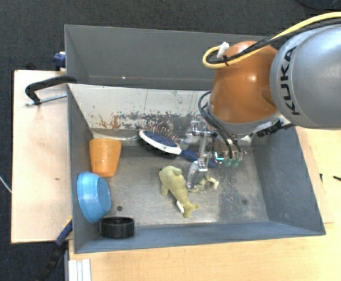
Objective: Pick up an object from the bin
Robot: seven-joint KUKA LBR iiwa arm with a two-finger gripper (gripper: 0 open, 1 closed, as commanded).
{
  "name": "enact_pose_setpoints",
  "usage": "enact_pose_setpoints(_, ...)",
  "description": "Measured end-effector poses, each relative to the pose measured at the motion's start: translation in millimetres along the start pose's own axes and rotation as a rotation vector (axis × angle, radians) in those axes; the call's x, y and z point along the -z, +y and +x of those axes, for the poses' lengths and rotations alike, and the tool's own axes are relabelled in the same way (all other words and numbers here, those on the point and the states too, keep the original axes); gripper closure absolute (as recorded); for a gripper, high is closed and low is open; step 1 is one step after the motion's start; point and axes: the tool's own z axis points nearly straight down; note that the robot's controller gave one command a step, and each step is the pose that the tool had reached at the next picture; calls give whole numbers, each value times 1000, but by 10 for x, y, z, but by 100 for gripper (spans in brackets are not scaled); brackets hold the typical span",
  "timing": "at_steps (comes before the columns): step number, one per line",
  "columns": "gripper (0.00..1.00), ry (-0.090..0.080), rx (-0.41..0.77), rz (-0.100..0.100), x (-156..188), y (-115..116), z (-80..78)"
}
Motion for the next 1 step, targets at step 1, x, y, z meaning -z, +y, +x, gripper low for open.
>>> enact_pose_setpoints(1,100,-9,-1,0,43,-4,-19)
